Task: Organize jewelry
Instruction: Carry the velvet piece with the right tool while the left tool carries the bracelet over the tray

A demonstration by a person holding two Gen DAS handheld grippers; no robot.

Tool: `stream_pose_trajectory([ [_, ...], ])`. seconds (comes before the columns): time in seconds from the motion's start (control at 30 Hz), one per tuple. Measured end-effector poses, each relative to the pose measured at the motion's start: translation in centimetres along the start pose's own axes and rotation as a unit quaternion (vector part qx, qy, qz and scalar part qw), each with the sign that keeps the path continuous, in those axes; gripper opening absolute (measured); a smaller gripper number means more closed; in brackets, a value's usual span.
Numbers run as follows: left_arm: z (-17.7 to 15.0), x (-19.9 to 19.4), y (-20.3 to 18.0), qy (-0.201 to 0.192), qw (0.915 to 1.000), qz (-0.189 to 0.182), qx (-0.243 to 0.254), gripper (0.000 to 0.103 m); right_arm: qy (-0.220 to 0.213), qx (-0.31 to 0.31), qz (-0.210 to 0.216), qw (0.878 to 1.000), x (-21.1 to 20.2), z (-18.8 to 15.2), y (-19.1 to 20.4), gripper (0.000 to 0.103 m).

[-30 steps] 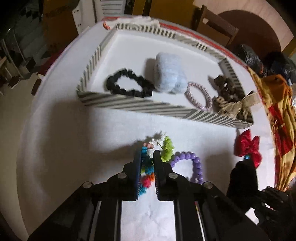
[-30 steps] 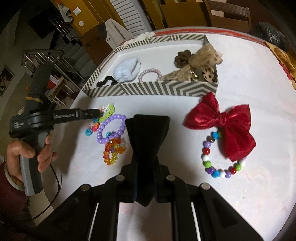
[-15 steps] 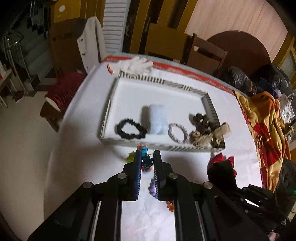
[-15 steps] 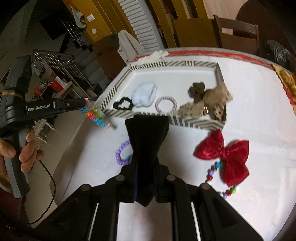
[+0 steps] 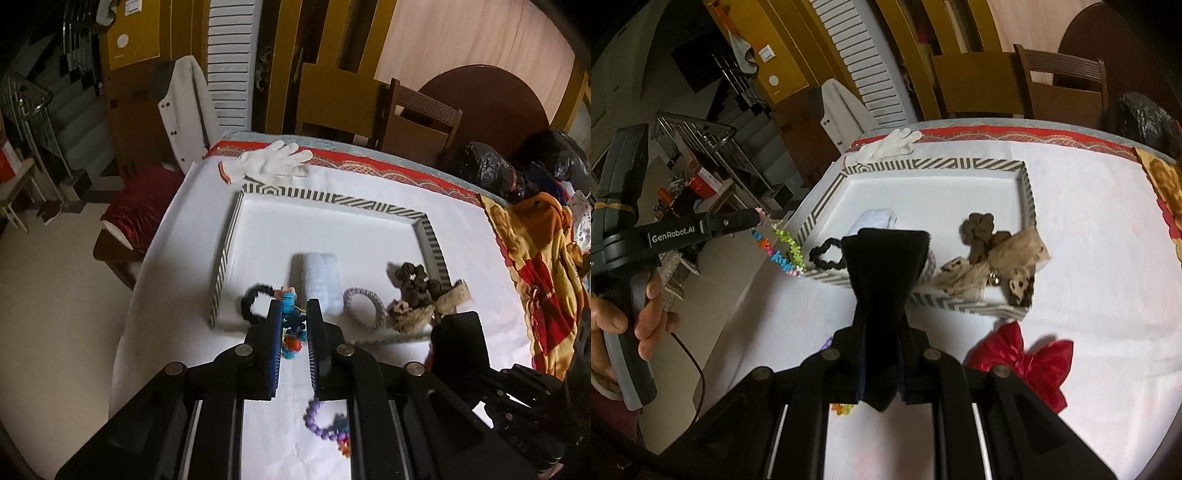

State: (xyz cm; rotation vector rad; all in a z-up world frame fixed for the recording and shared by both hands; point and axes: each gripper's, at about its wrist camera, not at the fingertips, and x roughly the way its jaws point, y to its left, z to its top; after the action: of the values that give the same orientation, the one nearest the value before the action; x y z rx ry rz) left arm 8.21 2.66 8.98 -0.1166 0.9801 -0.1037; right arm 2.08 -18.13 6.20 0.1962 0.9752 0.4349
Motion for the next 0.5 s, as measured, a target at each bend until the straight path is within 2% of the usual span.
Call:
stream_pose_trajectory([
  [0.27, 3.8, 2.8, -0.1, 0.008, 1.0, -0.004, 0.002, 0.015, 0.001, 0.017, -0.003, 1.0, 2.3, 2.8, -1.6, 0.013],
  [0.5, 6.5, 6.0, 0.3, 0.018, 0.9998, 0.006, -0.001, 0.015, 0.013, 0.03, -0.006, 0.999, 5.6, 5.8, -3.0, 0.013],
])
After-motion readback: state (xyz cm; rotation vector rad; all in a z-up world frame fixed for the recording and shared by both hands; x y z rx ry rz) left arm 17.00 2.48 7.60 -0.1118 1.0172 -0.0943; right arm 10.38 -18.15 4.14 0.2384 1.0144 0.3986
